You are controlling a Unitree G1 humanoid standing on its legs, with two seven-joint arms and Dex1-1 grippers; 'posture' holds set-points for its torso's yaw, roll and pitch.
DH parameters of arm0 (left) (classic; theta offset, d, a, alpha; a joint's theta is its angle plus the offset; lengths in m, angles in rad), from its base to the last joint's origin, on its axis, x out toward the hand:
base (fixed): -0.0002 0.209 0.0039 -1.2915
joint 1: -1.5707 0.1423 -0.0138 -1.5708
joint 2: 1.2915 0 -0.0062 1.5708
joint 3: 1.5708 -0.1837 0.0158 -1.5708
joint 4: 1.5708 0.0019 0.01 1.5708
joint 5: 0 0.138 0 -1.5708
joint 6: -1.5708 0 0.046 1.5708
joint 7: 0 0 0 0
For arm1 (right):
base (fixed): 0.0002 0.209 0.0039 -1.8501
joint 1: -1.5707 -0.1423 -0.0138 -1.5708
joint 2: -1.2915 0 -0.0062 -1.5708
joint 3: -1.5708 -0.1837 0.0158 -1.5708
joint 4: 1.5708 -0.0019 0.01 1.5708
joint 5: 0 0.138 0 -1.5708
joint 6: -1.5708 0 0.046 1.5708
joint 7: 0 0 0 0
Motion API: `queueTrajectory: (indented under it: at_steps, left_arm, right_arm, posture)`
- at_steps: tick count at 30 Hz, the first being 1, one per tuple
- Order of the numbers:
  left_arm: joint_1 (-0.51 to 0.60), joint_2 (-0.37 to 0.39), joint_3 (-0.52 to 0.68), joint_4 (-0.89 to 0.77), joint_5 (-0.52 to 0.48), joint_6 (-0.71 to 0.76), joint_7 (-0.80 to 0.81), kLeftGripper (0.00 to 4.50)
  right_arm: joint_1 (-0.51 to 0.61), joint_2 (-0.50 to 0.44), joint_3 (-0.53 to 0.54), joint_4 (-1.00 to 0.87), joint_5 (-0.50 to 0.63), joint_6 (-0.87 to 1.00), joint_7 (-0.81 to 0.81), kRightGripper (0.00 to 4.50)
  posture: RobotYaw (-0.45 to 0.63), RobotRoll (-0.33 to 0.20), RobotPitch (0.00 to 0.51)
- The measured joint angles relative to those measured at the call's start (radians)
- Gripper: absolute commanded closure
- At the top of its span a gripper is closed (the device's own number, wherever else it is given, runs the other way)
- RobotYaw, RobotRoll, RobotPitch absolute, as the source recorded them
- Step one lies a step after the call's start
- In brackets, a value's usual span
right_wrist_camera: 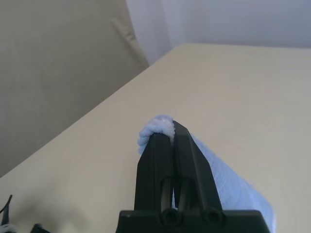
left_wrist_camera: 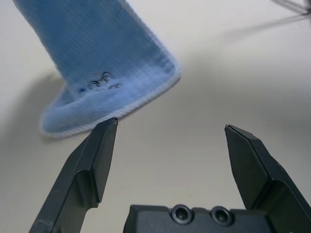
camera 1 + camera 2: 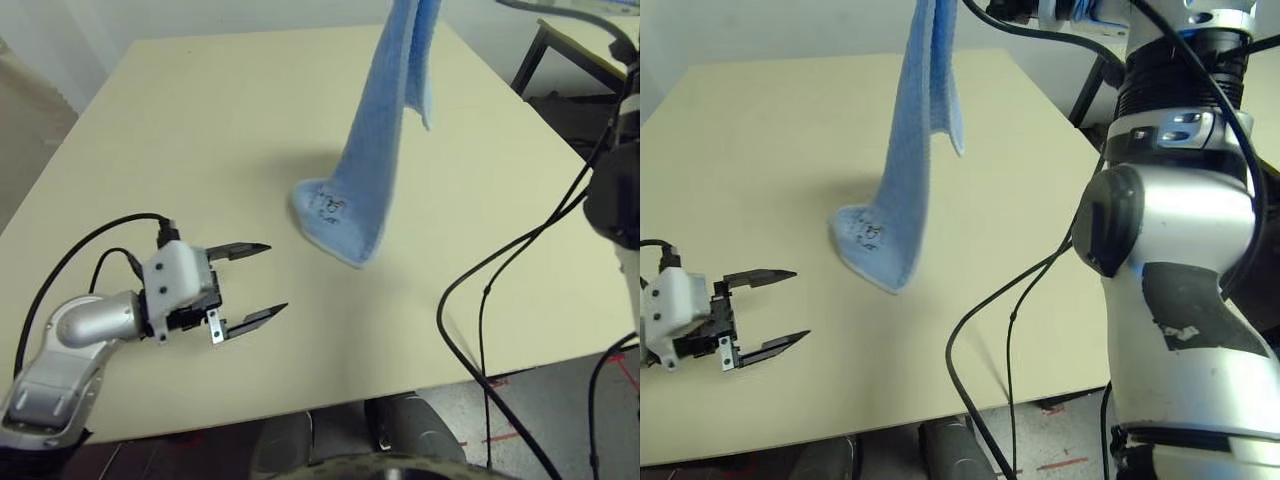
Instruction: Fold the towel and set it aside.
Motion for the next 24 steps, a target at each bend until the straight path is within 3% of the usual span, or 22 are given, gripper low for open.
queueTrajectory:
  at_steps: [6,9,12,15,19,24]
  left_arm:
    - [-0.047,-0.142,-0.171,0.001,0.293,-0.062,0.206,0.00]
    - [-0.080,-0.227,-0.243,0.009,0.381,-0.064,0.290,0.00]
    - [-0.115,-0.309,-0.281,0.035,0.394,-0.007,0.334,0.00]
    - [-0.144,-0.395,-0.322,0.044,0.314,0.144,0.320,0.00]
    - [-0.202,-0.413,-0.384,0.045,0.263,0.281,0.281,0.00]
    - [-0.291,-0.416,-0.466,0.066,0.289,0.368,0.282,0.00]
  right_arm:
    - [0.040,0.014,-0.004,-0.065,0.031,0.039,-0.038,4.47]
    - [0.049,0.018,-0.007,-0.085,0.047,0.048,-0.053,4.47]
    - [0.052,0.019,-0.009,-0.093,0.054,0.052,-0.064,4.47]
    - [0.053,0.020,-0.020,-0.100,0.062,0.055,-0.074,4.47]
    - [0.057,0.024,-0.025,-0.112,0.076,0.056,-0.083,4.47]
    - [0.074,0.024,-0.025,-0.124,0.089,0.059,-0.093,4.47]
  posture:
    - [-0.04,0.000,0.075]
    - [-0.04,0.000,0.078]
    - [-0.04,0.000,0.078]
    - [-0.05,0.000,0.078]
    - [-0.06,0.000,0.078]
    - [-0.07,0.000,0.077]
